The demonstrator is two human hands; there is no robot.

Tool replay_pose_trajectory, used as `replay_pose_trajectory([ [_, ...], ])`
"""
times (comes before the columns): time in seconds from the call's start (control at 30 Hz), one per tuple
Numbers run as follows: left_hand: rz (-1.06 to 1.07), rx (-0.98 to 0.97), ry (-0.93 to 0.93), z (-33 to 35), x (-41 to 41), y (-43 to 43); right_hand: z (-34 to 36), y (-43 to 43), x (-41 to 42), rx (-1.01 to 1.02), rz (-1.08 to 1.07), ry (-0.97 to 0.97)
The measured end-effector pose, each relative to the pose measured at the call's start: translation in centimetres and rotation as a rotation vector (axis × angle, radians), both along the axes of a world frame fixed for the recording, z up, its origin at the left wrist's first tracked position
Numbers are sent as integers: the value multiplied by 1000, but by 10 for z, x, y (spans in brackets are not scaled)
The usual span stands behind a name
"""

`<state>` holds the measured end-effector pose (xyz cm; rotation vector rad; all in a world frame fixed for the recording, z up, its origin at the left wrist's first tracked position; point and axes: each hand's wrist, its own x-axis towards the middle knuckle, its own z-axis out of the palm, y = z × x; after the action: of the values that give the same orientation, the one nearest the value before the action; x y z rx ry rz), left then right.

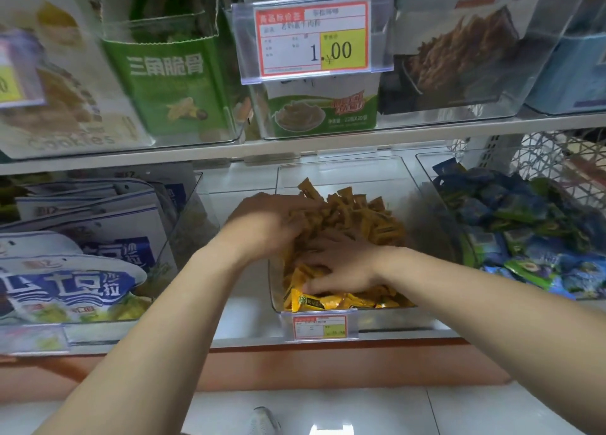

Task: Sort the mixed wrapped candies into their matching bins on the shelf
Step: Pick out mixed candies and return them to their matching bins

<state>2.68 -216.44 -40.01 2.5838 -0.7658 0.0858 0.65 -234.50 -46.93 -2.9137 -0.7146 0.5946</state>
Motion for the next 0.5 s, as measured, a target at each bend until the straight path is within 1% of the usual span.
replay_pose_trajectory([
  [0.07,1,-11,26,-6,3,8,-1,-10,11,-110,-58,-53],
  [0.2,53,72,205,-22,7,19,19,-52,41,-313,-220,-122],
  [0.27,80,55,215,-28,10,21,31,-68,48,-412,-235,-137],
  [0.33,85,22,228,-31,12,20,38,-70,50,-461,-236,-217],
  [0.37,88,4,249,-32,12,20,41,-64,49,-406,-232,-289],
  [0.4,98,-17,273,-32,11,19,41,-55,47,-274,-215,-353],
  [0.43,110,-41,297,-32,11,18,38,-44,45,-87,-177,-364],
  [0.47,120,-66,328,-32,9,17,33,-32,41,94,-126,-302],
  [0.5,123,-85,357,-30,7,15,27,-20,36,214,-72,-186],
])
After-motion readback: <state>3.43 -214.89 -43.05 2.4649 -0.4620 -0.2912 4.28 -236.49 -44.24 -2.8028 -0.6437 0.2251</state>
